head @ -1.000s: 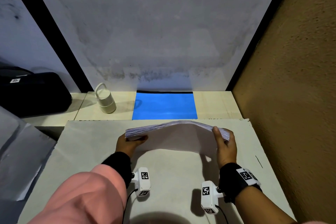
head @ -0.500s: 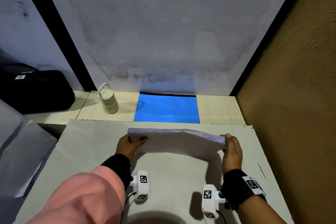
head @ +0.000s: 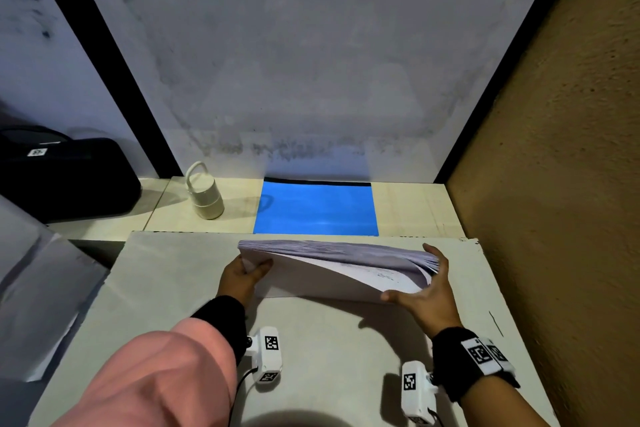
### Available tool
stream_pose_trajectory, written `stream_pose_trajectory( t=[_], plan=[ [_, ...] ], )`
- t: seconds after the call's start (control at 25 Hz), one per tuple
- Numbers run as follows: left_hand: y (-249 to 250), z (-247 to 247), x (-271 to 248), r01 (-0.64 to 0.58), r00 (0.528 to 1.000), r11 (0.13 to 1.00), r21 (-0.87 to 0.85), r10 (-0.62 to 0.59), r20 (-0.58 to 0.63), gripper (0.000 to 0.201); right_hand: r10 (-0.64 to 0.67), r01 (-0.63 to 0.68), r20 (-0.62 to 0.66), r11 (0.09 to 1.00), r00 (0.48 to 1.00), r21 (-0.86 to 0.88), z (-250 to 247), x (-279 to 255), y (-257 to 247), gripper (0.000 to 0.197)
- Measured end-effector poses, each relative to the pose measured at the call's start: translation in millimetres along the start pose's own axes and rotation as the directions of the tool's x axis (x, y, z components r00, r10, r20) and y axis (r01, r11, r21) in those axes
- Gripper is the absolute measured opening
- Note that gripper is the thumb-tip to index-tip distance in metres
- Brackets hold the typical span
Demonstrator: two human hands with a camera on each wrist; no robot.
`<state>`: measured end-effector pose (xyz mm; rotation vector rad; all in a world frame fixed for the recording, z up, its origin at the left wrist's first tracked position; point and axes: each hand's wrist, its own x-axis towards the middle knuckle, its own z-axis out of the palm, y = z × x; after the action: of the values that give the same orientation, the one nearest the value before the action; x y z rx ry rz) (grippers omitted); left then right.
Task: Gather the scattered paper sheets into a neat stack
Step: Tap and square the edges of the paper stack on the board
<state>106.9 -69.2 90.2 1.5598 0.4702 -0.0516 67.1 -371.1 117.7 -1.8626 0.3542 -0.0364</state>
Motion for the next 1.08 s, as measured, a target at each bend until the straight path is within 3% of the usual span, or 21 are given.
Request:
stream_pose_trajectory(
  t=[0.28,0.52,0.64,0.8,0.88,0.96,1.08],
  plan=[
    [1,1,0,0.007,1.000,1.000,0.024,-0.006,-0.029,0.027,-0.019,0.038,0.167,0.993,0.986,-0.112,-3,0,8,0.150],
    [3,1,-3,0.003,0.998,1.000,-0.028,-0.005,-0.055,0.028,0.005,0.084,0.265,0.943,0.964,-0.323,-13,-5,13,0.153],
    [5,2,-5,0.007,0.998,0.999,-0.044,-0.009,-0.055,0.027,-0.005,0.144,0.294,0.878,0.956,-0.457,-15,-7,13,0.137],
    [6,2,-5,0.016,0.998,0.999,-0.052,-0.018,-0.056,0.029,-0.119,0.207,0.193,0.816,0.974,-0.540,-18,-7,21,0.112],
    [7,2,-7,0.025,0.998,0.998,-0.058,-0.028,-0.052,0.026,-0.160,0.182,0.088,0.894,0.983,-0.410,-19,-3,24,0.082],
    [8,3,-9,0.013,0.999,0.998,-0.063,-0.016,-0.050,0.022,-0.121,0.115,-0.016,0.973,0.993,-0.198,-15,3,22,0.051],
    [11,4,-9,-0.034,0.996,0.998,-0.060,0.030,-0.078,0.022,-0.066,0.065,-0.086,0.998,0.994,-0.015,-5,11,9,0.033]
  ],
)
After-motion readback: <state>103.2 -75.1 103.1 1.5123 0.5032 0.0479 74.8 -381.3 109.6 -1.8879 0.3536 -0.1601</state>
